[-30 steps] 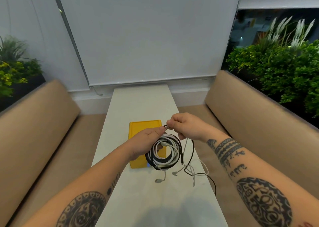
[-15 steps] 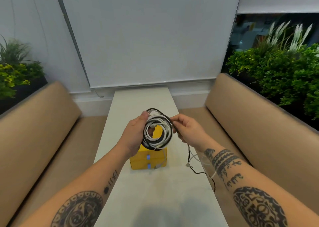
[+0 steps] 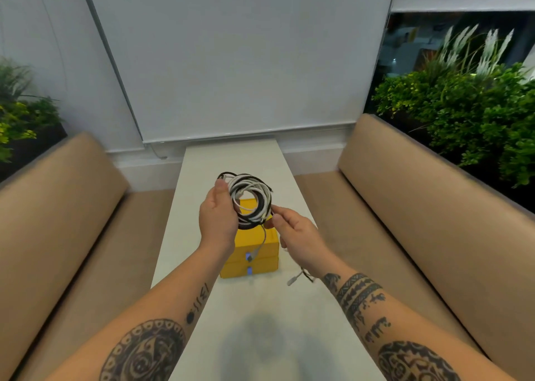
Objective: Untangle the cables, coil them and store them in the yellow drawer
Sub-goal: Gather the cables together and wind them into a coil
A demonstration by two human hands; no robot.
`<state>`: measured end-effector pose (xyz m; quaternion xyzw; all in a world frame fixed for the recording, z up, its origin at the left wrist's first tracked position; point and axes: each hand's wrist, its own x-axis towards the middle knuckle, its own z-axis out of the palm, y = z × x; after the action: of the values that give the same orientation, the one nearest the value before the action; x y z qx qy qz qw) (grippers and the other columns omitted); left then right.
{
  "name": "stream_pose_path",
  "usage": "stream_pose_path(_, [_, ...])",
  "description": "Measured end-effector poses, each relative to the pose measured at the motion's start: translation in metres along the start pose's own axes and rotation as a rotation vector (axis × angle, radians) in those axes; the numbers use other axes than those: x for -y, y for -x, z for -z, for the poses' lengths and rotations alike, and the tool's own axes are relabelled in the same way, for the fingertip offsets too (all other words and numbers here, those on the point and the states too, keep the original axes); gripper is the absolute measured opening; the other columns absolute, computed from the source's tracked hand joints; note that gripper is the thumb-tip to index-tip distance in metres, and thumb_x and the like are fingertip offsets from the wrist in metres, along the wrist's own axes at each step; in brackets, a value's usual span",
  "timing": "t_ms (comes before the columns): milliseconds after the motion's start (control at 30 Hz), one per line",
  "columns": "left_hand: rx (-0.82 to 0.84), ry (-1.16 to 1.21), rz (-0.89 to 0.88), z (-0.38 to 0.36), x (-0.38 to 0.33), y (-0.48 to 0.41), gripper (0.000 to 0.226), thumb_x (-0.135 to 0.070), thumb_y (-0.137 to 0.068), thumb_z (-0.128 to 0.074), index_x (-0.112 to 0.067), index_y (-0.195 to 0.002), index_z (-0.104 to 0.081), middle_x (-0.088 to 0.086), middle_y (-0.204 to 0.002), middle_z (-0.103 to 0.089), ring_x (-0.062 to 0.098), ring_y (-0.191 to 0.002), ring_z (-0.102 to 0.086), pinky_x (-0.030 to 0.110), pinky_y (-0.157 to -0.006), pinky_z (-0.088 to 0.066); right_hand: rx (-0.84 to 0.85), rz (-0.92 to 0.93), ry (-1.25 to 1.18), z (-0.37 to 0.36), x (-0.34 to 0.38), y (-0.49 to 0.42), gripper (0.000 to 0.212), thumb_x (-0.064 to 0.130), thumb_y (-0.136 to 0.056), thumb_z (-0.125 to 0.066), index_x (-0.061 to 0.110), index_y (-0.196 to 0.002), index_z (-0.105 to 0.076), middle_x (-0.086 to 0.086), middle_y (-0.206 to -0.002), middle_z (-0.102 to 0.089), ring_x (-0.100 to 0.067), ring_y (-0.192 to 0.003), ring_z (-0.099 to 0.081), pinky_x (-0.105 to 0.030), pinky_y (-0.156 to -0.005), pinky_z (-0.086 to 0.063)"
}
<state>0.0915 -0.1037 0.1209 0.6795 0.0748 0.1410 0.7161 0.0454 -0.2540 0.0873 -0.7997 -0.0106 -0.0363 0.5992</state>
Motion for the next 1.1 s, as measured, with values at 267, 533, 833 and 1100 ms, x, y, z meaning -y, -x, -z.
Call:
stream_pose_path(267, [-0.188,0.051,-0.025,-0.013,0.001,0.013,0.038,-0.051,-0.106,-0.029,-0.028,-0.086,-0.052,-0.001,-0.076,-0.058,0.016,-0.07,-0.057,0.035,-0.072,-0.046,-0.058,0.001,-0.092,-0.026,0.03,-0.001,0.022,0.047,-0.098,-0.057,0.028,-0.109,-0.062,0.005,-0.094,-0.073,0.005,-0.063,-0.06,-0.032,-0.076,-0.05])
stream_pose_path(533, [0.046,0.151,0.201,-0.017,0.015,0.034,0.059,-0.056,-0.105,-0.021,-0.028,-0.157,-0.025,-0.002,-0.16,-0.035,0.02,-0.145,-0.036,0.031,-0.117,-0.026,-0.245,-0.128,-0.393,-0.04,0.022,-0.012,0.041,0.049,-0.087,-0.066,0.032,-0.12,-0.048,0.003,-0.112,-0.071,-0.016,-0.101,-0.071,-0.04,-0.087,-0.057])
stream_pose_path(833, [0.22,0.363,0.375,-0.003,0.001,0.015,0.038,-0.027,-0.101,-0.04,-0.002,-0.114,-0.065,0.02,-0.101,-0.067,0.038,-0.089,-0.067,0.041,-0.071,-0.053,-0.259,-0.1,-0.168,-0.016,0.022,-0.017,0.025,0.032,-0.097,-0.062,0.025,-0.117,-0.049,0.001,-0.107,-0.068,-0.014,-0.094,-0.065,-0.03,-0.075,-0.051])
stream_pose_path(1100, [0.475,0.23,0.495,0.013,-0.009,0.005,0.056,-0.056,-0.079,-0.07,-0.011,-0.111,-0.072,0.017,-0.108,-0.074,0.034,-0.094,-0.073,0.052,-0.088,-0.056,0.042,-0.002,0.288,0.013,0.044,-0.013,0.021,0.031,-0.096,-0.061,0.026,-0.115,-0.054,0.01,-0.097,-0.064,-0.004,-0.083,-0.06,-0.02,-0.062,-0.043])
